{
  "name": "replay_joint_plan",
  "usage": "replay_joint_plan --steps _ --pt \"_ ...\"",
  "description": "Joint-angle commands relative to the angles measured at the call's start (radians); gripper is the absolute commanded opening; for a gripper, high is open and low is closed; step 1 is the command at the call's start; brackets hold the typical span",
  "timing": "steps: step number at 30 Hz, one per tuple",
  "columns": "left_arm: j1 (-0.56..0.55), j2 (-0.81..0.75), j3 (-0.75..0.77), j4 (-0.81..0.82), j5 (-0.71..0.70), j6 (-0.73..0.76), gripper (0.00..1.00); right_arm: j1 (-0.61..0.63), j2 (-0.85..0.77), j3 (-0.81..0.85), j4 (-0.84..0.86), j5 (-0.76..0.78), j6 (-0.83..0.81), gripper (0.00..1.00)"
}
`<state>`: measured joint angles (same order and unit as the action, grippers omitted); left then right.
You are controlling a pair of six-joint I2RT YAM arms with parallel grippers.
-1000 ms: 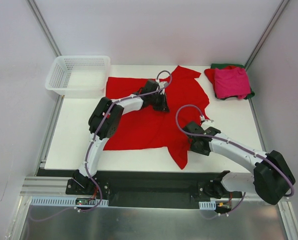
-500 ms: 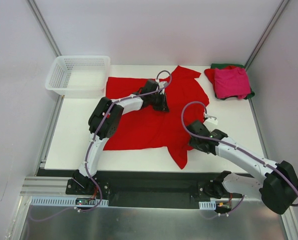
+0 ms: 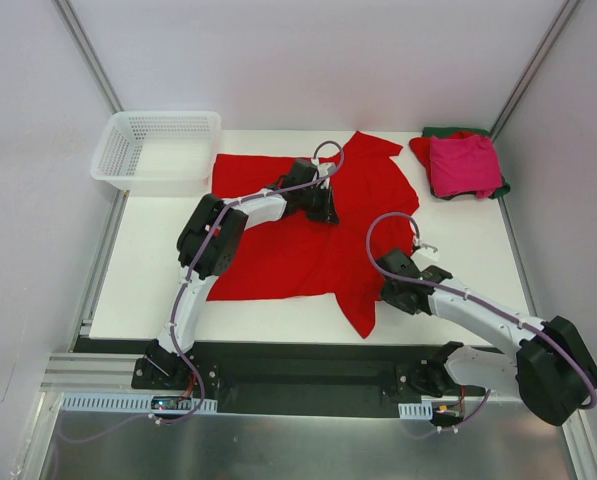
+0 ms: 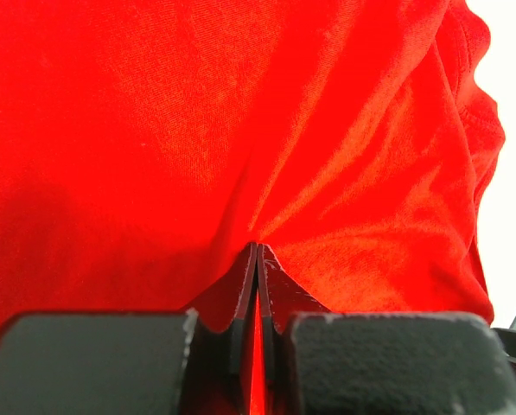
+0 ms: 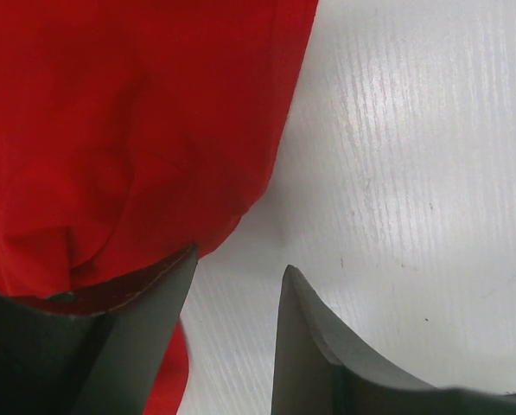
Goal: Fold and stack the t-shirts
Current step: Flatten out the tshirt
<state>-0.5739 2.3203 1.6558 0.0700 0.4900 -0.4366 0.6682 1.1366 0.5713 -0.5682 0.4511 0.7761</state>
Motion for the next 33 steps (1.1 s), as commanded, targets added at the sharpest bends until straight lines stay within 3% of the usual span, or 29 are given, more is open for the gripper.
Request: replay_joint_plan --steps 1,11,33 --pt "0.014 -0.029 -0.024 -0.035 -0.022 0.029 0.00 -0.010 -0.027 -0.017 0.054 -0.006 0.037 0.49" --pt "0.014 -0.018 -0.014 -0.033 -0.018 0.025 0.00 -0.018 -0.138 -0.019 0.011 0.037 0.031 0.48" --pt "0.020 -0.025 -0.017 -0.035 -0.016 0.029 0.00 -0.068 -0.063 -0.070 0.162 0.018 -0.001 0.49"
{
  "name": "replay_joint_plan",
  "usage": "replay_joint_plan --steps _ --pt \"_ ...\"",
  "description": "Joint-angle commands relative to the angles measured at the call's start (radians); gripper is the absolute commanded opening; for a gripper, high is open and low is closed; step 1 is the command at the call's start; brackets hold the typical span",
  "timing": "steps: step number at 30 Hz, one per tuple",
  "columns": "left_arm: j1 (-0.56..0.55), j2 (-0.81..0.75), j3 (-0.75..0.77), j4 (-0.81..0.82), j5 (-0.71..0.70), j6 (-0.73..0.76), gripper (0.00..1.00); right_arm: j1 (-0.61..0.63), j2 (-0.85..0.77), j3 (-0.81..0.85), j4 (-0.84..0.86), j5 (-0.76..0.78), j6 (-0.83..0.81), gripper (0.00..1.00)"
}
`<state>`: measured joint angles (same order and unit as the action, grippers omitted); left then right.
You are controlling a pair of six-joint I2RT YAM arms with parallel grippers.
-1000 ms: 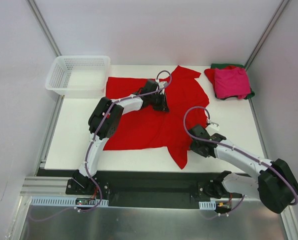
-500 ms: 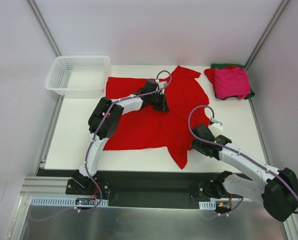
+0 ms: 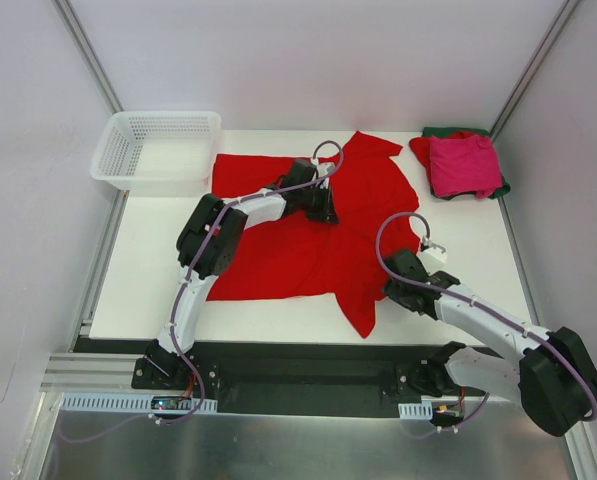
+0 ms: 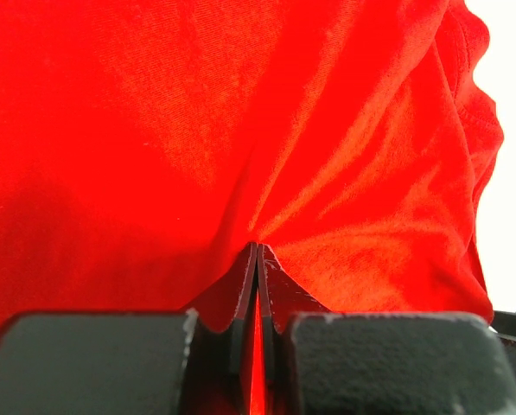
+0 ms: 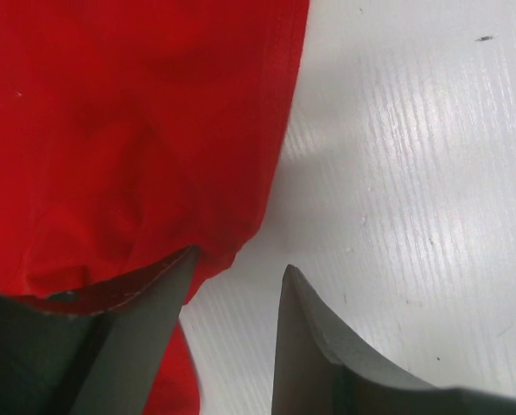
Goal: Fold and stack the t-shirts
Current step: Flatten out the tshirt
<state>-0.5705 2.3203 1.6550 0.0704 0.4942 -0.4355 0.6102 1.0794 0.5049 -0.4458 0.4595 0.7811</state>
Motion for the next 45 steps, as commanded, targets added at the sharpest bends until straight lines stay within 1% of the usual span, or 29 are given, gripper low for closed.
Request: replay_joint_plan --steps 1,15,22,34,37,38,41,45 --pt "0.017 -0.025 -0.017 -0.035 -0.017 0.027 0.00 -0.010 -0.007 -0.003 0.042 0.008 -0.009 0.49" --pt "0.023 -0.027 -0.018 -0.035 -0.016 0.030 0.00 -0.029 0.004 0.000 0.085 0.001 -0.036 0.49" --pt "0.026 -0.027 -0.021 -0.035 -0.014 0.032 0.00 -0.036 0.051 -0.002 0.119 -0.021 -0.039 0.48" --pt "0.029 -0.024 -0.024 -0.034 -0.013 0.029 0.00 -0.038 0.000 -0.002 0.098 0.001 -0.051 0.48" --pt "0.029 -0.024 -0.024 -0.035 -0.014 0.027 0.00 -0.044 0.028 0.001 0.105 -0.004 -0.054 0.41" --pt "0.029 -0.024 -0.024 -0.035 -0.013 0.027 0.00 -0.046 0.033 0.001 0.110 -0.013 -0.054 0.37" --pt "0.032 -0.029 -0.029 -0.035 -0.014 0.030 0.00 -0.047 0.047 -0.003 0.128 -0.022 -0.054 0.32" --pt "0.034 -0.032 -0.034 -0.034 -0.017 0.030 0.00 -0.050 0.051 -0.006 0.139 -0.025 -0.052 0.27"
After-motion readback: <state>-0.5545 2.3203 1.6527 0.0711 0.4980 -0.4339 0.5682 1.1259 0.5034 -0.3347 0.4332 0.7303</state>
